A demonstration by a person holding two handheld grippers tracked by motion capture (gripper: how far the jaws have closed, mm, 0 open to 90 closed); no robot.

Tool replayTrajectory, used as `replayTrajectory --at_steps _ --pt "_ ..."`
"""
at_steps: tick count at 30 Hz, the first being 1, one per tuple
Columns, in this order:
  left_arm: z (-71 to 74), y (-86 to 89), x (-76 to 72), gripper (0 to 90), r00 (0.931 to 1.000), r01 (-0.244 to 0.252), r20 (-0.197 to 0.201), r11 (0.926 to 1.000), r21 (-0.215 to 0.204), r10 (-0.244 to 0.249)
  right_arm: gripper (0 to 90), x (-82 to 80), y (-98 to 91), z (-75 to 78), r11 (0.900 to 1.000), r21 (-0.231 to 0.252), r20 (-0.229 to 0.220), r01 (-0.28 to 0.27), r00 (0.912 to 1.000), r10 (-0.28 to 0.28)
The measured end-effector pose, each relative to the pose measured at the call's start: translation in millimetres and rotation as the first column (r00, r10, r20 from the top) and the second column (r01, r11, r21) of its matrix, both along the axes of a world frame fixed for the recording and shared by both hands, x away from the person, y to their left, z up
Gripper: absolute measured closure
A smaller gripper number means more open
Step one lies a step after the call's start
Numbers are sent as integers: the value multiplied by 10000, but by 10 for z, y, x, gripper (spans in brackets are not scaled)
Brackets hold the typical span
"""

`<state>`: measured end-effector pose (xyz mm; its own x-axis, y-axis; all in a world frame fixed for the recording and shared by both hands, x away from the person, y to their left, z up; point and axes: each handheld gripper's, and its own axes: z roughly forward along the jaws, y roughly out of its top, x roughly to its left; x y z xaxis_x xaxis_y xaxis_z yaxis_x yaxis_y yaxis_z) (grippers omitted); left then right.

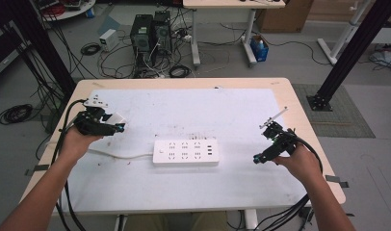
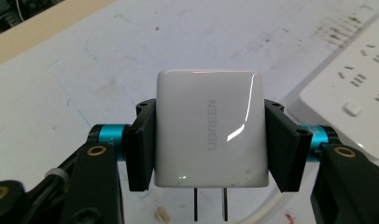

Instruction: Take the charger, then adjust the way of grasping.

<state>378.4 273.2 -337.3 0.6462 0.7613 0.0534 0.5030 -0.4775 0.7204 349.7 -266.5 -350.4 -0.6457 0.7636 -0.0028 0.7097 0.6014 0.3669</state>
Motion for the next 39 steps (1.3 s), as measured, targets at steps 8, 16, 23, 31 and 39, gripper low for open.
replayTrajectory --at_steps 8,16,23,31,39 --pt "183 -160 -161 427 9973 673 298 9977 10 -673 16 -5 45 58 9997 219 146 107 9998 -111" --pt "240 -294 -278 427 9895 1374 445 9905 25 -1374 16 -43 77 98 9994 278 284 212 9994 -220" --pt "225 -387 -295 427 9844 1693 477 9856 -5 -1691 16 -35 87 103 9986 390 274 353 9990 -364" --pt "236 -520 -315 427 9768 2073 577 9782 -119 -2063 17 -34 142 148 9952 886 282 423 9986 -450" --pt "234 -639 -346 427 9677 2463 611 9689 -237 -2445 17 -47 205 182 9901 1290 219 547 9981 -580"
